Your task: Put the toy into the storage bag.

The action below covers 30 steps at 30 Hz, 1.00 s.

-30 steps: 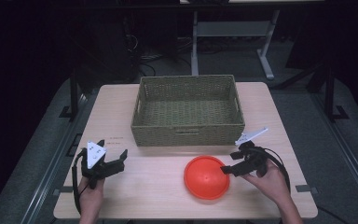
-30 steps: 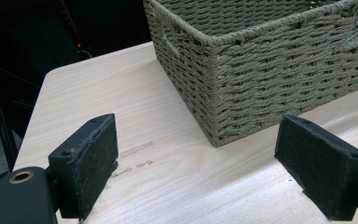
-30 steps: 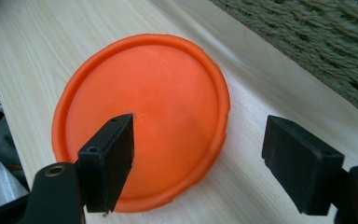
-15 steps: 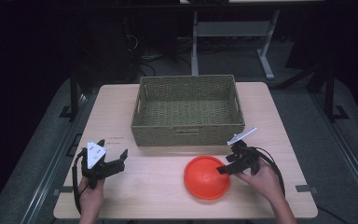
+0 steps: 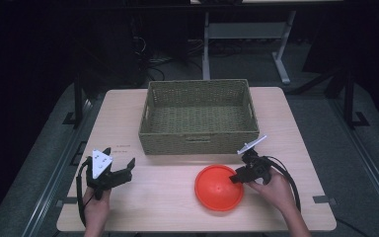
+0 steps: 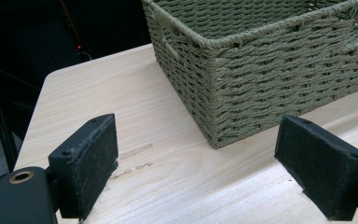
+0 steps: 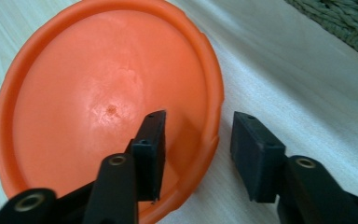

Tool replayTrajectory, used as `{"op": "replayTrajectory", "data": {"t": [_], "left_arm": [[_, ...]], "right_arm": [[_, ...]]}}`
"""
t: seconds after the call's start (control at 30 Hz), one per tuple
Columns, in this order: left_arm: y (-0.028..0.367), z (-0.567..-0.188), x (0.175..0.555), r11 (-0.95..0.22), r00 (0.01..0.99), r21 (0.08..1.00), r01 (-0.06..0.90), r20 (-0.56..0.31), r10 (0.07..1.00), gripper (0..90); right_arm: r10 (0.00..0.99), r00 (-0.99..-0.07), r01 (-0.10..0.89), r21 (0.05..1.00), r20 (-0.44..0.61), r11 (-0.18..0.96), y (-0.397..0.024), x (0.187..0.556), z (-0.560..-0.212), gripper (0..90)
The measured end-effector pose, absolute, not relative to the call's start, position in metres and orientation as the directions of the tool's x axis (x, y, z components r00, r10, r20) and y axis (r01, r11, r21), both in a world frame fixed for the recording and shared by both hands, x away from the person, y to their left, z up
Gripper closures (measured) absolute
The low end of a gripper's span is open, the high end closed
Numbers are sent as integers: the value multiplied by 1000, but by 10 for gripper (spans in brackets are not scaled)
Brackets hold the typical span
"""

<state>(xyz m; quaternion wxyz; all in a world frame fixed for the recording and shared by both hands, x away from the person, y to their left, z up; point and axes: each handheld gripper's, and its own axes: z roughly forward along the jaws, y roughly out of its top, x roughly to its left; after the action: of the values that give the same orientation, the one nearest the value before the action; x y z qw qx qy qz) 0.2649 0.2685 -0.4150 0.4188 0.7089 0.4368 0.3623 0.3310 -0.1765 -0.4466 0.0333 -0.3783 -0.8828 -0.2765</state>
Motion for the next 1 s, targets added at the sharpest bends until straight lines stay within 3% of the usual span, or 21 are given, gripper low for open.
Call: {"op": "replayTrajectory", "data": {"t": [0.63,1.0], "left_arm": [[268,-414,264,-267,359,914,305,149,921,128],[267,-414,263,-275,365,915,294,159,917,128]], "right_arm": [[636,-714,689,452,292,567,-173,333,-451,616],[623,-713,687,502,322,526,-181,331,-439,779]]}}
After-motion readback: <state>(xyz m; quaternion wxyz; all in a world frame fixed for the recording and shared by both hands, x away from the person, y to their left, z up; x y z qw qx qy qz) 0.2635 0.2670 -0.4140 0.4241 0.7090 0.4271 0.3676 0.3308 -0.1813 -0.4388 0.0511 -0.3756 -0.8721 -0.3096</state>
